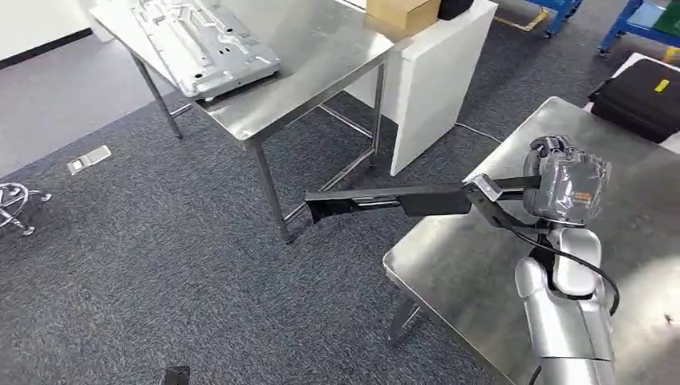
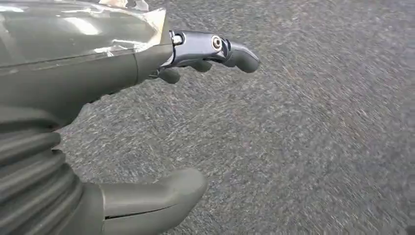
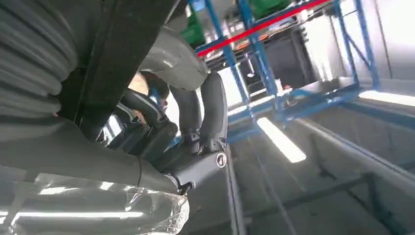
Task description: Take the parts from the cabinet and place them on the table.
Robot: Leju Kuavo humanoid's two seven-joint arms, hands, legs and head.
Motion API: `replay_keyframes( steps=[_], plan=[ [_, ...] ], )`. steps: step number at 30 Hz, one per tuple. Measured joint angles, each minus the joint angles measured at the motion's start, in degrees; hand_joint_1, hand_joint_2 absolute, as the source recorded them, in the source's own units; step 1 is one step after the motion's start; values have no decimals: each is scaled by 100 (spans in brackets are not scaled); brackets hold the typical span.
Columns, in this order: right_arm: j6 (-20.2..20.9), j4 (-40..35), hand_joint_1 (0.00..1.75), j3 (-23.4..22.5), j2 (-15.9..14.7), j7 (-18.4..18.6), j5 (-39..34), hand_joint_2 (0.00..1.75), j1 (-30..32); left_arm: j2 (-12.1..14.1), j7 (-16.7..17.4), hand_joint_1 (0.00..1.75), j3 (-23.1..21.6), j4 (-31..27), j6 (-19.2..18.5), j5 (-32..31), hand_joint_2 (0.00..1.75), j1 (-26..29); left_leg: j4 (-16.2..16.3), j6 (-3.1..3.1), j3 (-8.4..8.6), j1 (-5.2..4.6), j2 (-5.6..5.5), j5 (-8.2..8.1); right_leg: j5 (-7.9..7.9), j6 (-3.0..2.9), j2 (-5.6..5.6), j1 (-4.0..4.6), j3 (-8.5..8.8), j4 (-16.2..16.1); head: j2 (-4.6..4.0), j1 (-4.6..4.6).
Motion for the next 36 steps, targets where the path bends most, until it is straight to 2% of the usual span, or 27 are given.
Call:
replay_keyframes(
  steps=[2, 3, 4, 7, 8, 9, 10, 11, 13, 14, 15, 17, 18, 19, 20, 23, 24, 25, 26, 28, 29, 30, 31, 33, 34, 35, 36],
  plan=[
    [2, -85, 175, -83, -68, 4, 105, 175, 14, 0, -35, 0, 9, 0, 11, 2, 175, 0, -931, 92, 465, -4, -118, 524, 25, 26, 171, 12, 0, -1, 0, 0],
    [9, -144, 175, -136, -107, 11, 138, 175, 13, 7, -46, 0, 13, 0, 20, 2, 175, -2, -1469, 160, 745, -5, -431, 721, 44, 28, 241, 3, -4, -2, 0, 0],
    [20, -190, 175, -179, -138, 13, 146, 175, 12, 26, -55, 0, 22, 0, 26, 4, 175, -1, -1568, 166, 802, -6, -528, 650, 64, 66, 288, 41, -26, 0, 0, 15],
    [160, -284, 175, -315, -317, 2, 188, 175, 5, 20, -92, 0, 31, 0, 50, 15, 175, -19, -1595, 189, 797, -103, -311, 693, 134, 174, 461, -18, -81, -47, 0, 11],
    [214, -308, 175, -351, -416, -20, 197, 175, -3, 11, -103, 0, 33, 0, 50, 37, 175, -24, -1685, 230, 825, -95, -228, 759, 179, 241, 538, 37, -137, -103, 0, 13],
    [258, -315, 175, -387, -494, -44, 192, 175, -3, 2, -109, 0, 33, 0, 50, 39, 175, -35, -1793, 225, 848, -62, -124, 857, 134, 211, 236, 34, -175, 20, 0, 24],
    [291, -321, 175, -426, -569, -48, 175, 175, -57, 0, -116, 0, 35, 0, 52, 39, 175, -19, -1852, 294, 851, -72, -83, 888, -36, 155, -65, 77, -315, 249, 0, 44],
    [319, -321, 175, -437, -610, -59, 168, 175, -100, 7, -127, 0, 37, 0, 77, 37, 175, -9, -1856, 308, 833, -80, 9, 904, -238, 112, -208, 69, -500, 627, 0, 94],
    [324, -319, 175, -465, -686, -61, 133, 175, -126, -2, -140, 0, 37, 2, 120, 28, 175, 14, -1850, 306, 798, -94, 186, 906, -607, 107, -293, 52, -895, 1547, 0, 98],
    [328, -315, 175, -483, -727, -70, 112, 175, -123, -7, -149, 0, 37, 2, 120, 28, 175, 19, -1846, 302, 788, -95, 274, 909, -651, 153, -302, 45, -957, 1759, 0, 112],
    [328, -308, 175, -496, -772, -94, 72, 175, -121, -15, -157, 0, 37, 2, 120, 28, 175, 22, -1845, 298, 785, -95, 359, 911, -595, 211, -317, 31, -855, 1640, 0, 107],
    [328, -308, 175, -522, -888, -171, -24, 175, -122, -26, -166, 0, 37, 2, 120, 33, 175, 22, -1825, 273, 784, -90, 499, 895, -303, 346, -447, -11, -289, 739, 0, 109],
    [326, -308, 175, -535, -951, -192, -64, 175, -126, -28, -179, 0, 37, 2, 120, 48, 175, 22, -1782, 233, 784, -92, 567, 869, -144, 402, -687, -22, 82, 132, 0, 109],
    [323, -304, 175, -548, -986, -205, -96, 175, -130, -5, -201, 0, 44, 2, 122, 59, 175, 23, -1728, 175, 766, -169, 618, 824, -196, 342, -975, 24, 162, -48, 0, 127],
    [319, -301, 175, -559, -1019, -214, -127, 175, -120, -9, -212, 0, 50, 4, 125, 63, 175, 24, -1702, 140, 768, -174, 682, 804, -154, 292, -854, 62, 175, -55, 0, 113],
    [315, -291, 175, -579, -1108, -240, -168, 175, -88, 0, -221, 0, 96, 2, 138, 96, 175, 22, -1690, 115, 791, -173, 873, 786, -128, 229, -619, 12, 132, -23, 0, 81],
    [315, -291, 175, -581, -1128, -240, -179, 175, -76, 4, -225, 0, 101, 2, 138, 101, 175, 22, -1644, 53, 771, -119, 762, 728, -102, 179, -539, -60, 141, -35, 0, 74],
    [315, -291, 175, -592, -1152, -240, -181, 175, -94, 15, -225, 0, 103, 2, 138, 94, 175, 24, -1463, 22, 710, -85, 387, 552, -81, 136, -476, -56, 125, -34, 0, 79],
    [313, -291, 175, -590, -1156, -240, -184, 175, -101, 15, -225, 0, 107, 2, 140, 85, 175, 38, -1057, 4, 539, -69, 138, 281, -69, 93, -412, -51, 111, -34, 0, 65],
    [315, -291, 175, -586, -1152, -238, -206, 175, -88, 13, -225, 0, 116, 2, 164, 57, 175, 62, -157, -18, 118, -65, 5, -124, -45, 55, -252, -29, 81, -30, 0, 46],
    [315, -291, 175, -588, -1158, -236, -225, 175, -68, 9, -225, 0, 114, 2, 184, 55, 175, 67, 111, -10, -32, -60, 3, -178, -40, 49, -170, -13, 68, -30, 0, 44],
    [317, -291, 175, -592, -1176, -236, -251, 175, -48, 7, -225, 0, 114, 2, 212, 52, 175, 69, 105, 11, -46, -61, 1, -87, -29, 36, -84, 2, 61, -29, 0, 48],
    [317, -291, 175, -597, -1191, -240, -287, 175, -26, 7, -225, 0, 114, 0, 254, 52, 175, 69, -167, 51, 74, -62, -14, 131, -23, 41, 4, 16, 61, -29, 0, 37],
    [317, -288, 175, -597, -1211, -251, -337, 175, -11, 0, -225, 0, 114, -26, 293, 79, 175, 69, -1192, 182, 580, -77, -158, 672, 1, 41, 110, 43, 60, -33, 0, 37],
    [324, -284, 175, -597, -1209, -254, -345, 175, -3, 22, -225, 0, 114, -55, 315, 107, 175, 67, -1553, 293, 756, -113, -275, 736, 20, 34, 149, 9, 58, -36, 0, 42],
    [334, -271, 175, -597, -1220, -256, -365, 175, -16, 19, -225, 0, 111, -85, 341, 118, 175, 65, -1605, 310, 773, -123, -230, 721, 39, 69, 218, 94, 41, -33, 0, 61],
    [343, -249, 175, -597, -1233, -256, -380, 175, -12, 11, -225, 0, 107, -125, 365, 136, 175, 58, -1610, 311, 771, -162, -191, 721, 51, 90, 238, 32, 21, -39, 0, 37]
  ],
)
